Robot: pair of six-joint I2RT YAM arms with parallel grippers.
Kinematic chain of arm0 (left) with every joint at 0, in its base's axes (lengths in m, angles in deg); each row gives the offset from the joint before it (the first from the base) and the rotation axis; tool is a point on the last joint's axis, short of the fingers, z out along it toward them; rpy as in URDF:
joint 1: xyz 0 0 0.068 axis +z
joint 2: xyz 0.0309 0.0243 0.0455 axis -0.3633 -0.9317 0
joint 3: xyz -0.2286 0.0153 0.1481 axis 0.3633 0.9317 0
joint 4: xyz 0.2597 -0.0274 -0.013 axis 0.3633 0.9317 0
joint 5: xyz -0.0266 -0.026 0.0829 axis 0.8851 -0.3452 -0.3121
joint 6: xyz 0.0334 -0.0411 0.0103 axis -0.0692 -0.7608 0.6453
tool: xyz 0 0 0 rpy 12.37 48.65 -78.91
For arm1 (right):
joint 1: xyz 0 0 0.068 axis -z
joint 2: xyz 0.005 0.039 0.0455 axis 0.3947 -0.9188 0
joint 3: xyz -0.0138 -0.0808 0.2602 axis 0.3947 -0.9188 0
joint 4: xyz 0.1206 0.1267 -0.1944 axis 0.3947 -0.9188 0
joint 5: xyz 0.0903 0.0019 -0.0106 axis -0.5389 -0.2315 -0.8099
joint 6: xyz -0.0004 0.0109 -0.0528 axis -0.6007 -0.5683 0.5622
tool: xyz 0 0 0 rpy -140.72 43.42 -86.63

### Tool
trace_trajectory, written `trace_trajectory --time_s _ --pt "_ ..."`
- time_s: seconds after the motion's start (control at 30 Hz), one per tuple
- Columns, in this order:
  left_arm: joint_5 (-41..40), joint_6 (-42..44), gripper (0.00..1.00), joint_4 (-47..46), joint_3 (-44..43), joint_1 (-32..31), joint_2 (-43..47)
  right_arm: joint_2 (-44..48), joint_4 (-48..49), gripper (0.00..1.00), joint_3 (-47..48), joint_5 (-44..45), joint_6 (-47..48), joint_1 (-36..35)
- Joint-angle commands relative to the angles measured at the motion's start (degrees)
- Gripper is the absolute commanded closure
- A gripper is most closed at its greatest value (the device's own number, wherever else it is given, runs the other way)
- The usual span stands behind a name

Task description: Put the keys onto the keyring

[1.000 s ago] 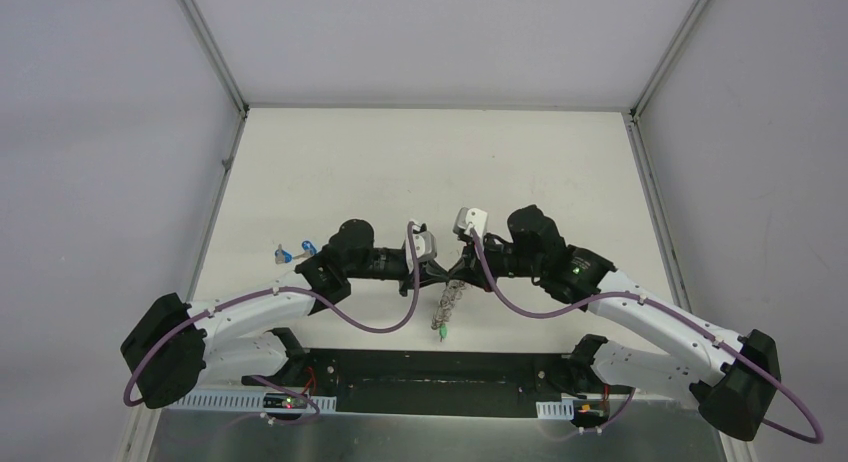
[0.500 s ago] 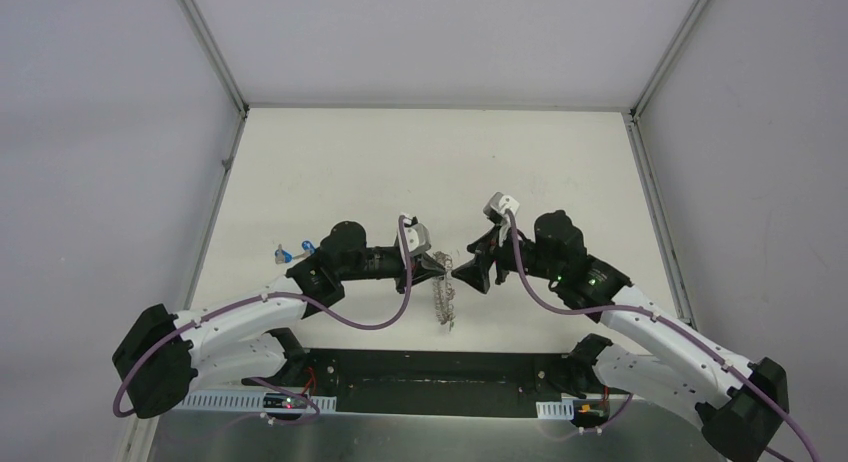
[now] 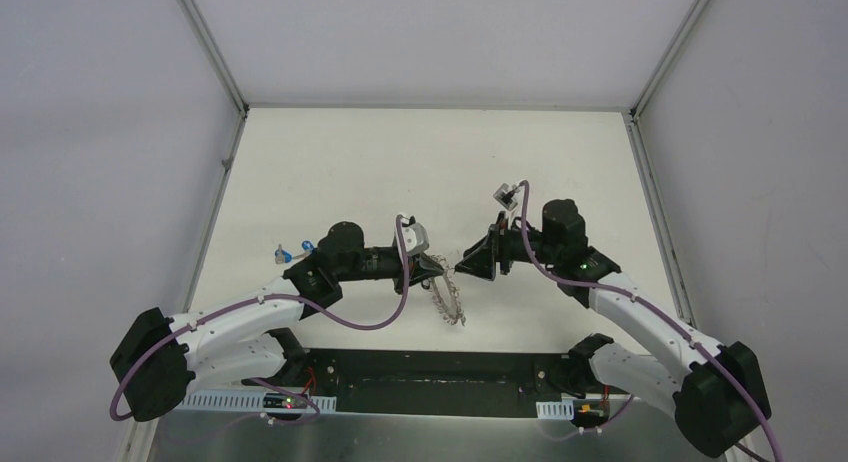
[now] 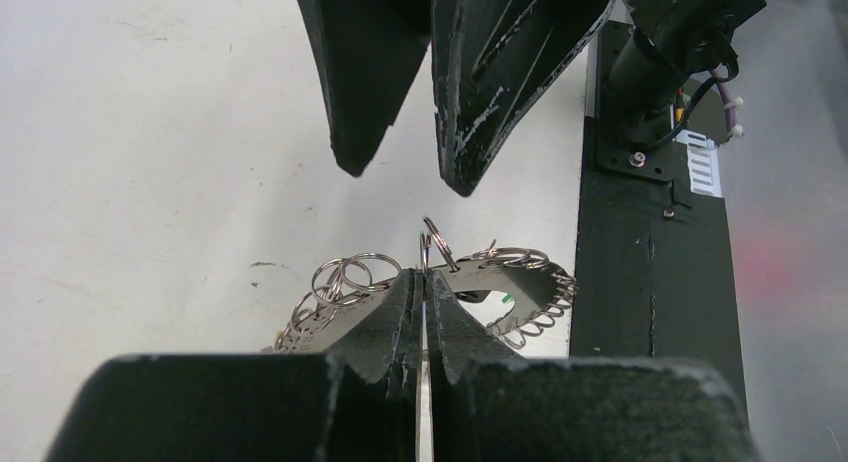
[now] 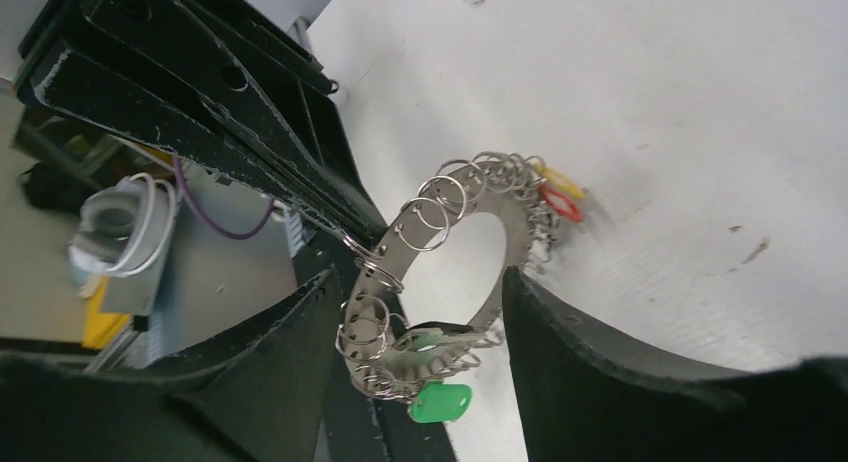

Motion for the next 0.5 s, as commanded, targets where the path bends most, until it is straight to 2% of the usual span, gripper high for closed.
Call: trace_trajectory --time_s 0.0,0.17,0.47 --pt "-0.83 -0.33 1.00 -1.97 -0.65 -0.57 1.41 -4.44 7.29 0.40 1.77 -10.32 -6.00 0.19" --pt "-1.33 -0.51 1.00 -2.05 -0.75 -0.60 1.22 -6.05 8.58 0.48 2.42 -13.55 -7.59 0.19" --pt "-2.72 -0.68 1.00 -2.27 -0.65 -0.53 0.62 -6.70 11.82 0.44 1.65 -19.12 -7.88 -3.61"
